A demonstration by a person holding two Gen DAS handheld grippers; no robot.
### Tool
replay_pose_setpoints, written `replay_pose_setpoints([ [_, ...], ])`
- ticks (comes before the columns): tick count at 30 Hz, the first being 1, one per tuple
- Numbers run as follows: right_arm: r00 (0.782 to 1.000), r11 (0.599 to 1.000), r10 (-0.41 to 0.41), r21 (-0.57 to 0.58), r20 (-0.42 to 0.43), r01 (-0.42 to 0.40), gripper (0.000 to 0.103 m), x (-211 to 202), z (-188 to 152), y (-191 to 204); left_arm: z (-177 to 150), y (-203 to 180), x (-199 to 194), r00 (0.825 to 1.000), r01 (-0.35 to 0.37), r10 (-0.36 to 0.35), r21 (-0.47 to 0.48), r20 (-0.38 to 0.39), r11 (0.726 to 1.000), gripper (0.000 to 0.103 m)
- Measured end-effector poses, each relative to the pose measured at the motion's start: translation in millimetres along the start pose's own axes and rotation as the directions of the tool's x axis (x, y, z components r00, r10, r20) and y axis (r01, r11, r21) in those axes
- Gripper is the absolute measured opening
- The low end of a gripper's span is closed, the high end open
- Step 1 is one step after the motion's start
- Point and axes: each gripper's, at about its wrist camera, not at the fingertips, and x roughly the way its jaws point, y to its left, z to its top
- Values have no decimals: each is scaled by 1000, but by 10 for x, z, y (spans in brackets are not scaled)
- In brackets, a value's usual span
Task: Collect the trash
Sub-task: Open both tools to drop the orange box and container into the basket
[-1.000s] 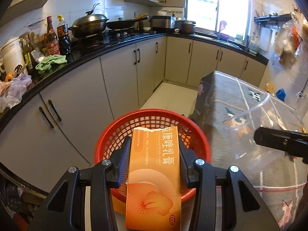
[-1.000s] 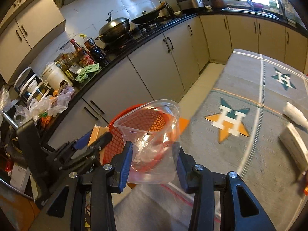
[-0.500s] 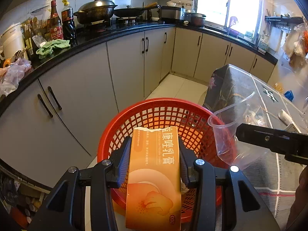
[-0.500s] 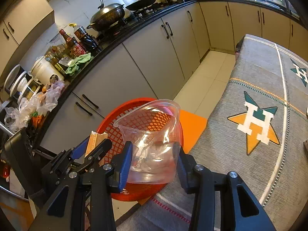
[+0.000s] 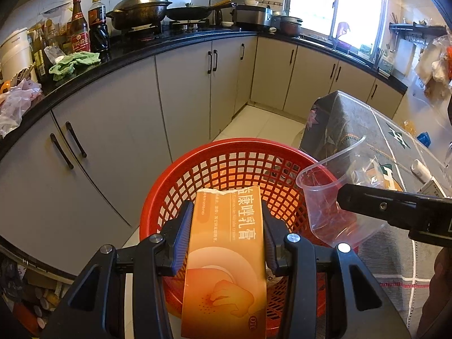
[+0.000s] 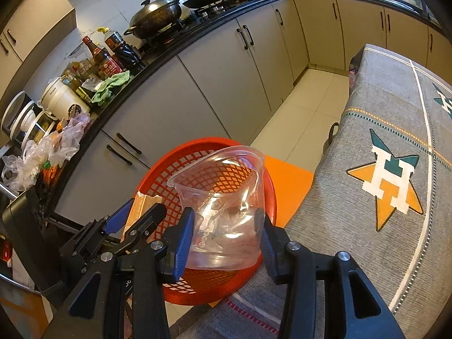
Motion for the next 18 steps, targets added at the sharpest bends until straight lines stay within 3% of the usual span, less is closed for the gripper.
replay_pose_setpoints([
  [5, 1000, 1000, 14, 12, 2, -14, 52, -2, 4, -20, -3, -1, -3, 1000, -3, 3, -5, 0, 1000, 44],
  [18, 996, 998, 45, 42, 71, -48, 52, -456, -114, -133, -27, -118, -239, 1000, -5, 5, 10, 28, 1000, 61],
])
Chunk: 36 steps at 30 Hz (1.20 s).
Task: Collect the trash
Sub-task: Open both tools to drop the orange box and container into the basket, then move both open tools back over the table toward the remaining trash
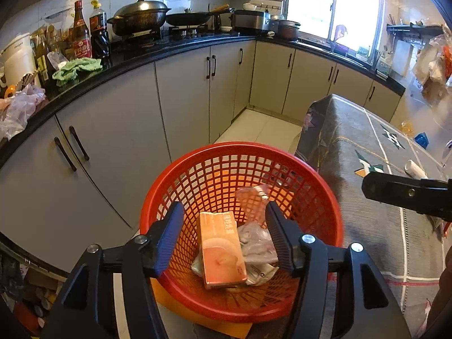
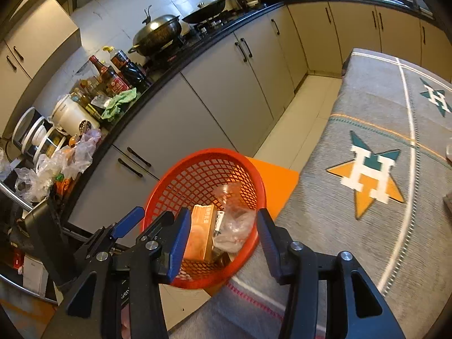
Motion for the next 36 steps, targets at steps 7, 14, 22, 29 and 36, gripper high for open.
replay_pose_setpoints([
  [7, 999, 1000, -1, 1, 46, 1, 52, -371, -160, -92, -71, -228, -212, 1000, -11, 10, 39, 27, 999, 68],
  [14, 996, 1000, -8, 15, 91, 7, 52, -709, -334, -248, -173, -532, -388, 999, -3, 0, 78, 35, 997, 71],
  [22, 988, 998, -47, 59, 150, 39, 52, -1133, -645, -562, -292, -955, -532, 998, 53, -56, 126, 23, 991, 72],
  [29, 965, 985, -128, 142, 230, 97, 54, -1755, -850, -1082, -360, -1565, -595, 991, 137, -136, 214, -18, 967, 72],
  [36, 923, 914, -313, 335, 224, 229, 60, -2213, -789, -1944, -409, -2069, -612, 980, 201, -194, 262, -52, 944, 72],
])
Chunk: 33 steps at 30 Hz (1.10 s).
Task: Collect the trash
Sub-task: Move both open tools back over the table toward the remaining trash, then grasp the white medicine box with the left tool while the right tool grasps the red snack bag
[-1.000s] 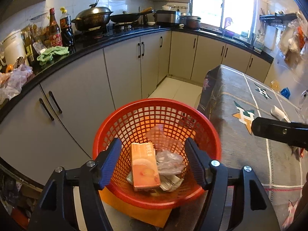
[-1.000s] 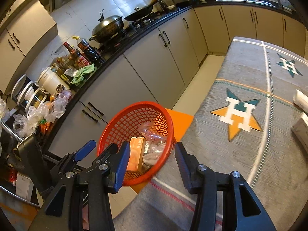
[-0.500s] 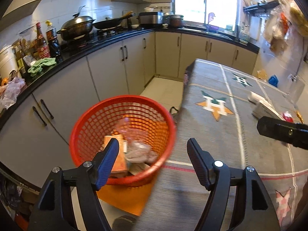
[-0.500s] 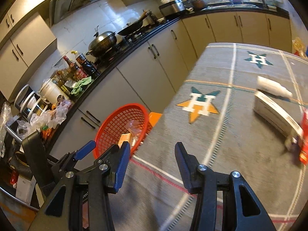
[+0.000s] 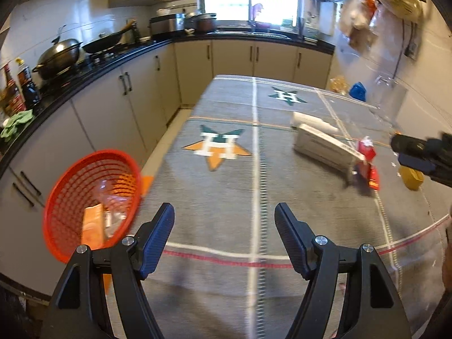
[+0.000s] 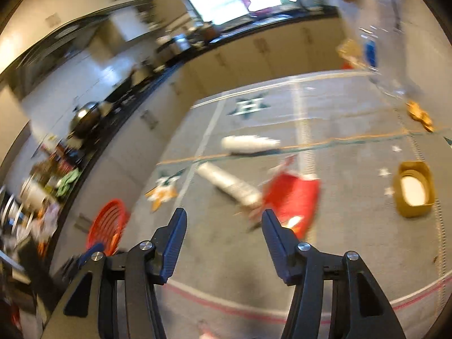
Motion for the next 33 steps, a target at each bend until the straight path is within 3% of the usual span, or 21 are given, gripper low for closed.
replay_pose_setpoints([
  [2, 998, 998, -55, 38, -23, 56, 60, 118, 133, -141, 0, -86, 25, 1000, 8, -8, 9, -7, 1000, 72],
  [8, 987, 987, -118, 95, -110, 129, 58, 576, 318, -213, 37, -187, 108, 999, 18, -17, 37, -34, 999, 72],
  [10, 978, 980, -160, 97, -131, 173, 44, 675, 295, -257, 55, -183, 126, 999, 28, -27, 27, -46, 999, 72],
  [12, 973, 975, -174, 114, -154, 192, 11, 729, 245, -348, 72, -186, 127, 998, 30, -29, 26, -50, 999, 72],
  [16, 972, 974, -184, 105, -145, 200, 8, 655, 207, -448, 92, -225, 147, 998, 27, -25, 35, -50, 999, 72],
  [23, 981, 997, -75, 1, -178, 76, 5, 669, 12, -221, 193, -201, 310, 989, 89, -94, -42, -111, 995, 73],
  [27, 951, 982, 182, 2, -250, -187, 5, 637, -131, -40, 241, -151, 410, 977, 136, -153, -118, -146, 984, 73],
  [33, 986, 988, 131, -71, -107, -139, 5, 252, -32, -130, 314, -76, 635, 963, 155, -197, -221, -184, 963, 73],
])
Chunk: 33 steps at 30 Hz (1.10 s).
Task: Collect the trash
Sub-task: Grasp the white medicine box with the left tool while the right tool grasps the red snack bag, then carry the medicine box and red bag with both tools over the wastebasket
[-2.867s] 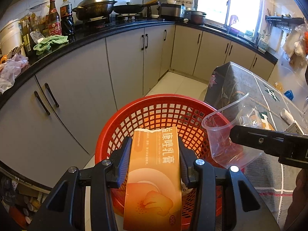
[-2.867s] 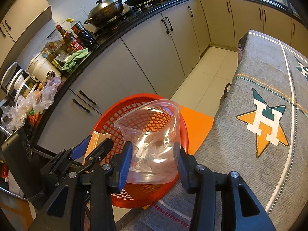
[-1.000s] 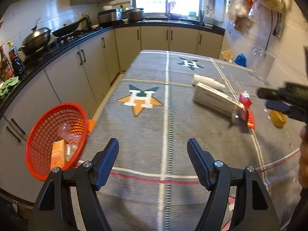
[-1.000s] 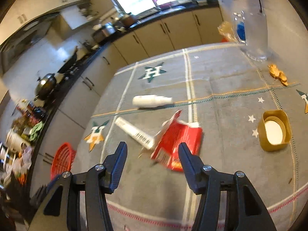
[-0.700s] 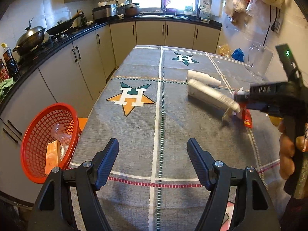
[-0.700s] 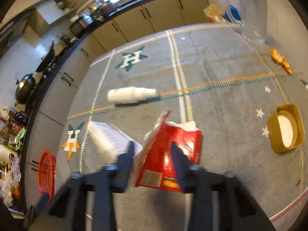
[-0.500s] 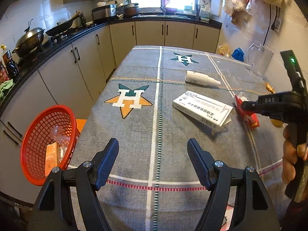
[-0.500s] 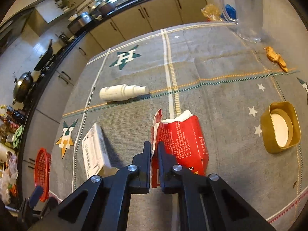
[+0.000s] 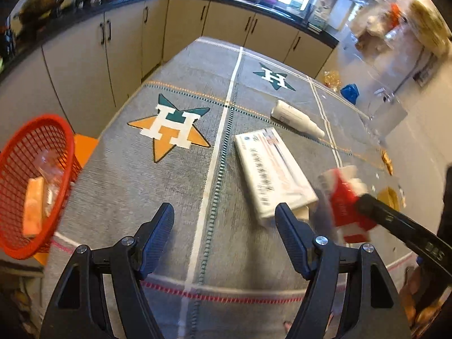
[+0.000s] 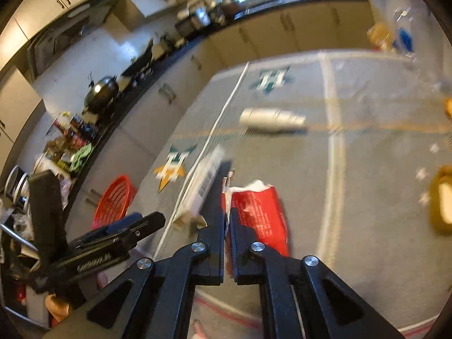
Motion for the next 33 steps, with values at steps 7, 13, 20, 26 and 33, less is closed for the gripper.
replay_pose_setpoints([
  [7, 998, 995, 51, 87, 34, -54, 5, -94, -15, -353, 141, -128, 313, 993, 88, -94, -81, -77, 993, 73],
  [13, 995, 989, 81, 123, 50, -86, 5, -147, -5, -433, 208, -405, 475, 990, 109, -113, -55, -83, 992, 66],
  [20, 995, 990, 69, 120, 68, -77, 5, -178, -5, -411, 176, -549, 612, 982, 149, -151, -27, -113, 988, 21],
  [26, 995, 994, 50, 92, 83, -58, 5, -177, -11, -349, 71, -594, 317, 996, 94, -93, 73, -17, 993, 17],
  [33, 991, 995, 96, 10, 89, -97, 5, -157, -54, -86, -27, -356, -233, 993, 16, -30, 124, 110, 992, 17],
])
